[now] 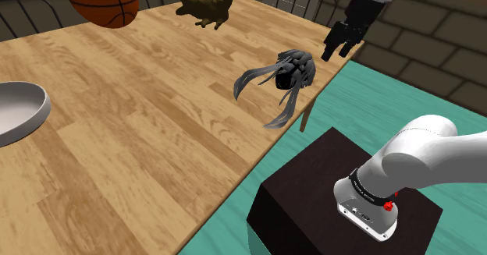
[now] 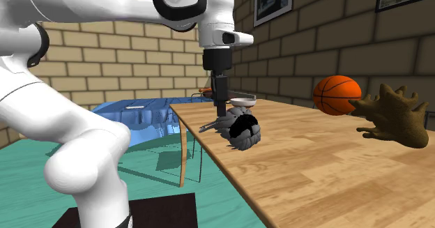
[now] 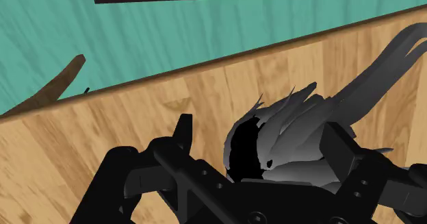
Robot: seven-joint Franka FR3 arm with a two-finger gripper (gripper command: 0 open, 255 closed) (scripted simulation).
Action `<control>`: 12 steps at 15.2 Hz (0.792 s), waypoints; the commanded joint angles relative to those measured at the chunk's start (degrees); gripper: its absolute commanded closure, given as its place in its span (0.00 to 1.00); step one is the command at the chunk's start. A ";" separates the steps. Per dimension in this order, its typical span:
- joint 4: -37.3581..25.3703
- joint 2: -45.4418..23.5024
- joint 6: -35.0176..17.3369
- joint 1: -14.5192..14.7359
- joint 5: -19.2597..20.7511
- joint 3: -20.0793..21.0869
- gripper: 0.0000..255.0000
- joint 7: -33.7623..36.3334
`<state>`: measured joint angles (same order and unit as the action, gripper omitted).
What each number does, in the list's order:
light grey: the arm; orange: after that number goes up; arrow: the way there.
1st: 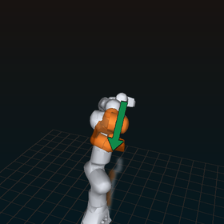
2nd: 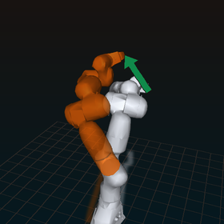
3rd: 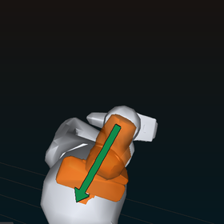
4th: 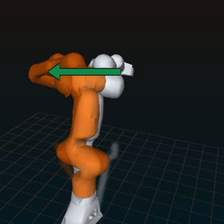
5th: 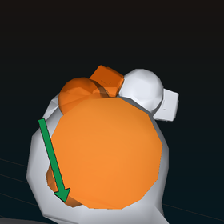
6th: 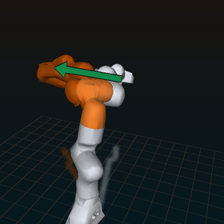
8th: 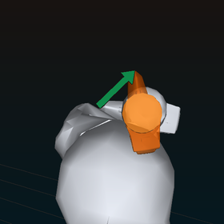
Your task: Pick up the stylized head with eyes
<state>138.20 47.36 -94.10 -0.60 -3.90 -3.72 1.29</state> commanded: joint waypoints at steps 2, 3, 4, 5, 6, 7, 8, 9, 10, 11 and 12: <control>3.09 3.44 -2.43 -1.22 -0.87 3.03 0.00 5.79; 5.86 6.59 -4.76 -2.51 -1.94 6.40 0.00 11.54; 8.27 9.40 -6.98 -3.70 -3.10 10.01 0.00 17.36; 10.30 11.83 -9.09 -4.84 -4.32 13.86 0.00 23.28; 11.90 13.83 -11.07 -6.01 -5.61 17.96 0.00 29.26; 13.04 15.37 -12.92 -7.20 -6.85 22.24 0.00 35.35; 13.71 16.45 -14.63 -8.54 -8.04 26.70 0.00 41.51; 13.89 17.12 -16.14 -10.19 -9.20 31.33 0.00 47.65; 13.58 17.43 -17.44 -12.16 -10.22 36.02 0.00 53.79; 12.78 17.43 -18.49 -14.47 -11.02 40.71 0.00 59.96; 12.61 17.52 -18.58 -15.01 -11.28 41.52 0.00 60.77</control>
<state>151.56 65.08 -111.93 -14.04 -14.52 34.69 57.71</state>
